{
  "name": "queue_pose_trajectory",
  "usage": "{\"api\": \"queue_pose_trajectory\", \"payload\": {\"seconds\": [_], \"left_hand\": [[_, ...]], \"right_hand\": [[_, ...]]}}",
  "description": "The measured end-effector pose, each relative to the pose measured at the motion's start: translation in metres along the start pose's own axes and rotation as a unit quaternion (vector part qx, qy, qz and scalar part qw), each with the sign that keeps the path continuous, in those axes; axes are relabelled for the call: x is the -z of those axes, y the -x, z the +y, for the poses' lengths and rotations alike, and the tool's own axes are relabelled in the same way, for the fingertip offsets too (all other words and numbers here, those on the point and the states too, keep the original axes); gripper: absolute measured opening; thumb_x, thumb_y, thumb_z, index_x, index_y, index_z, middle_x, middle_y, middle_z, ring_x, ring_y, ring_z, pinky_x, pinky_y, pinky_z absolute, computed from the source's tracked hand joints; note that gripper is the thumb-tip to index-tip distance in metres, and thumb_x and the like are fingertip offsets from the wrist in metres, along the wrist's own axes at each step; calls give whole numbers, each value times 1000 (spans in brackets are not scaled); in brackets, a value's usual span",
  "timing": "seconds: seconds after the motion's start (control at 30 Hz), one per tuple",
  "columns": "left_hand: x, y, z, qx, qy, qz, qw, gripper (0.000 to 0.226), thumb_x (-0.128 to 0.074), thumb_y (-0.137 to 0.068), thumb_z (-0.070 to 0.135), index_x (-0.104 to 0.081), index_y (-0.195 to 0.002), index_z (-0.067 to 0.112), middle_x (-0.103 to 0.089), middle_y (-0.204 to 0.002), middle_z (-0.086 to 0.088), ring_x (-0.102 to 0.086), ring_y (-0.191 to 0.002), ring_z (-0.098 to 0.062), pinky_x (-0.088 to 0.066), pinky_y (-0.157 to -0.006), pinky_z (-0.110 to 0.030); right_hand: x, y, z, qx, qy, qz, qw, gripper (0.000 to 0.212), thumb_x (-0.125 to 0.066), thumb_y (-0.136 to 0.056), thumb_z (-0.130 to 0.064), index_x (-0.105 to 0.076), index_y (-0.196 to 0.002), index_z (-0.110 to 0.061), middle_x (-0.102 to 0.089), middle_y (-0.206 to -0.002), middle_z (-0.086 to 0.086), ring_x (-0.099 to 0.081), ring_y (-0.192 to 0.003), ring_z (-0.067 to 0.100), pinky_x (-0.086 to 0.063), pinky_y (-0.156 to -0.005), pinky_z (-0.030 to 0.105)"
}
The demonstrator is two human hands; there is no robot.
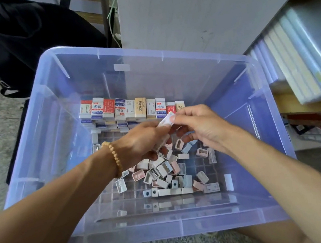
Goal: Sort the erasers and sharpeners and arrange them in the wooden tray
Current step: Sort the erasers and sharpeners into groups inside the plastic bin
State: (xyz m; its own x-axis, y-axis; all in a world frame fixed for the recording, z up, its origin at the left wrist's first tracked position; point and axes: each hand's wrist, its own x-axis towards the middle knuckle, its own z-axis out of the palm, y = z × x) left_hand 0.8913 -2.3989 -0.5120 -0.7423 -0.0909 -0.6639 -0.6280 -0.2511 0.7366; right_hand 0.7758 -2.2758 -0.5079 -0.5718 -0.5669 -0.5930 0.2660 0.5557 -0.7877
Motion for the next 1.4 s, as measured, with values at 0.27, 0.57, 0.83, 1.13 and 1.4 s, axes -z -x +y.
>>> {"api": "queue_pose_trajectory", "payload": {"seconds": [0.27, 0.57, 0.83, 1.13, 1.4], "left_hand": [[2, -10, 18, -152, -165, 150, 963, 8, -52, -100, 15, -58, -101, 20, -68, -98, -2, -64, -83, -13, -57, -68, -23], [-7, -65, 22, -201, -251, 290, 901, 8, -77, -84, 19, -69, -87, 19, -68, -76, 7, -66, -71, -10, -55, -66, -22], [-8, -76, 11, -314, -424, 320, 787, 18, -68, -89, 27, -73, -98, 12, -68, -95, -7, -63, -80, -25, -47, -67, -32], [4, -70, 0, -333, -639, 243, 649, 34, -76, -80, 30, -67, -110, 15, -63, -107, -13, -56, -97, -36, -44, -80, -46], [14, -75, -3, -350, -644, 243, 635, 38, -77, -77, 28, -66, -110, 14, -63, -103, -15, -56, -92, -36, -45, -78, -45]], "right_hand": [[34, -29, 3, -38, 19, 195, 980, 11, -63, -91, -13, -66, -83, -19, -68, -82, 3, -64, -69, 15, -57, -63, 30], [28, -54, 22, 8, 34, 208, 978, 22, -79, -83, -17, -67, -68, -27, -73, -76, 1, -68, -70, 19, -60, -83, 47], [26, -62, 23, 21, 62, 240, 969, 11, -66, -76, -31, -73, -70, -25, -76, -81, -3, -73, -85, 22, -61, -81, 44], [21, -29, 24, 83, 329, 160, 927, 34, -81, -75, -26, -67, -106, -25, -68, -99, -4, -63, -95, 19, -53, -82, 32], [15, -49, 37, 148, 363, 188, 900, 26, -76, -78, -22, -63, -101, -18, -73, -100, 3, -67, -93, 28, -55, -79, 41]]}}
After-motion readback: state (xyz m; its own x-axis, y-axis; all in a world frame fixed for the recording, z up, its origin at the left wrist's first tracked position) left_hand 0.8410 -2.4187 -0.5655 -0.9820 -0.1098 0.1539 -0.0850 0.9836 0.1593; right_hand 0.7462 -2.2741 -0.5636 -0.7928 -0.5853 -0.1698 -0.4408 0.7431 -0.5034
